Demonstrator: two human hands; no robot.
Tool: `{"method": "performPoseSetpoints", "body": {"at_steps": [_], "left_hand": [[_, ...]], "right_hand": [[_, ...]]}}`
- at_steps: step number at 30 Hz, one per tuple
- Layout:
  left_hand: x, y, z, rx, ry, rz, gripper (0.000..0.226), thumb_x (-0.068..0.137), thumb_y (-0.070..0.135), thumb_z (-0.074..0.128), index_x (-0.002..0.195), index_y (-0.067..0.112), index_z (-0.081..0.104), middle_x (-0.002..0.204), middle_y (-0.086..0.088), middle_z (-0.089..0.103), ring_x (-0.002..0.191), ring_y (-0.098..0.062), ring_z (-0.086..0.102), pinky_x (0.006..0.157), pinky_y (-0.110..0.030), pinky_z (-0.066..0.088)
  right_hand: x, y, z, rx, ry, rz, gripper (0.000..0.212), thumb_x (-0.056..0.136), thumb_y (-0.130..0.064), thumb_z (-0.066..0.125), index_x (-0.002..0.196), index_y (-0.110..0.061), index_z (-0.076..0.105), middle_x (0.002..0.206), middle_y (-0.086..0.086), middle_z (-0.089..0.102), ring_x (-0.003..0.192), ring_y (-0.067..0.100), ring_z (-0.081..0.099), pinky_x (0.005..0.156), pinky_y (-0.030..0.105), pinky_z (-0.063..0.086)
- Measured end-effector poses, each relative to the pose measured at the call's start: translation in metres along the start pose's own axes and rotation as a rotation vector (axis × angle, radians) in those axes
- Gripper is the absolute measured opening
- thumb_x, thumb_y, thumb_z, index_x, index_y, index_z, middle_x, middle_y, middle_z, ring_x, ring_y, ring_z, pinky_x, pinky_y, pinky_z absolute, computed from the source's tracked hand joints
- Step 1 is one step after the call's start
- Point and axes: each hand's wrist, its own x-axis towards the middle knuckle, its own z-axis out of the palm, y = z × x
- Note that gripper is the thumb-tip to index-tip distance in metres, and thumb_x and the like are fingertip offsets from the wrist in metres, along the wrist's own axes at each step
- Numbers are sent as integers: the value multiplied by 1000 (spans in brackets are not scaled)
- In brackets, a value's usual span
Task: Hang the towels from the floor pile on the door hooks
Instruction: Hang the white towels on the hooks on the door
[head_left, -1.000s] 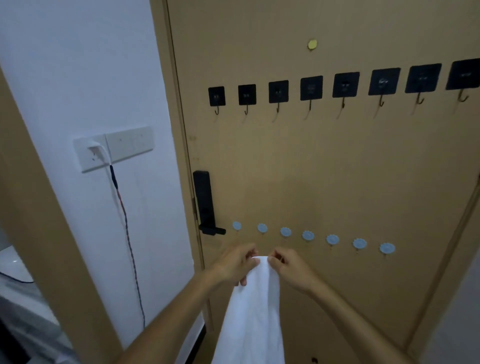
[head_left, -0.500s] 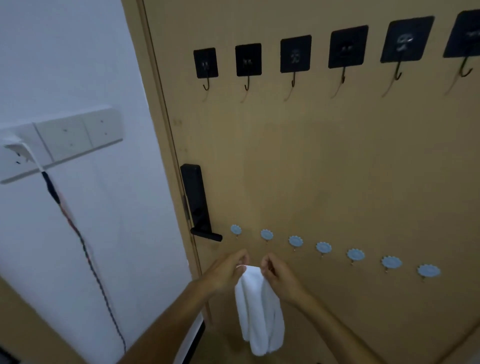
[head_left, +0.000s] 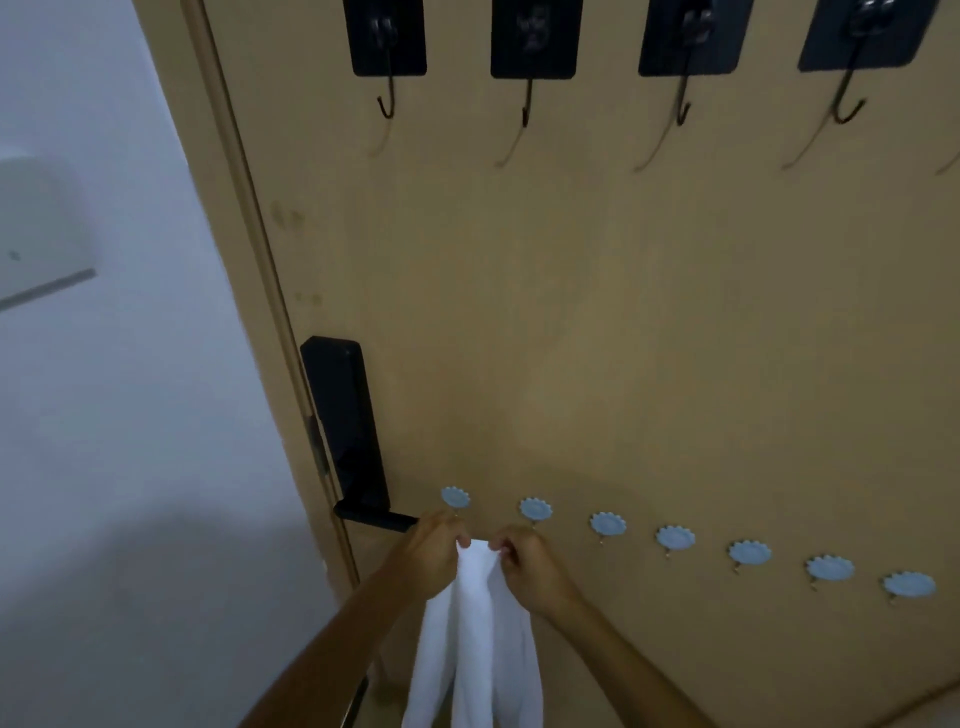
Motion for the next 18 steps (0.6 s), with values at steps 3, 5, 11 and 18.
{"method": "performPoseSetpoints", "body": {"at_steps": [3,5,11,18], "left_hand": [[29,-27,4,9,-99,14,20,62,-21,67,81,-13,67,89,-28,66,89,-22,63,74,-31,54],[47,-38,6,143,-134,-99,33,82,-4,62,114,-3,62,124,-20,58,113,-21,59,94,-28,49],[84,-62,18,282,-375,-221,43,97,7,37,140,8,40,148,-8,39,135,-19,38,109,-22,25],[93,-66,43,336,-570,-395,43,101,23,35,142,6,35,149,-13,34,136,-26,37,112,-31,30]], "right_hand": [[32,-4,18,-3,4,52,29,84,9,38,96,9,65,103,18,67,100,26,61,73,12,38],[48,-7,27,-3,29,77,32,82,10,38,96,8,67,105,16,68,102,25,62,78,13,37],[80,-8,57,52,66,193,28,93,-1,41,91,12,65,103,22,67,97,21,60,81,24,40],[94,-6,77,72,-55,330,25,94,-5,45,114,5,58,122,17,58,117,29,53,98,26,41]]}}
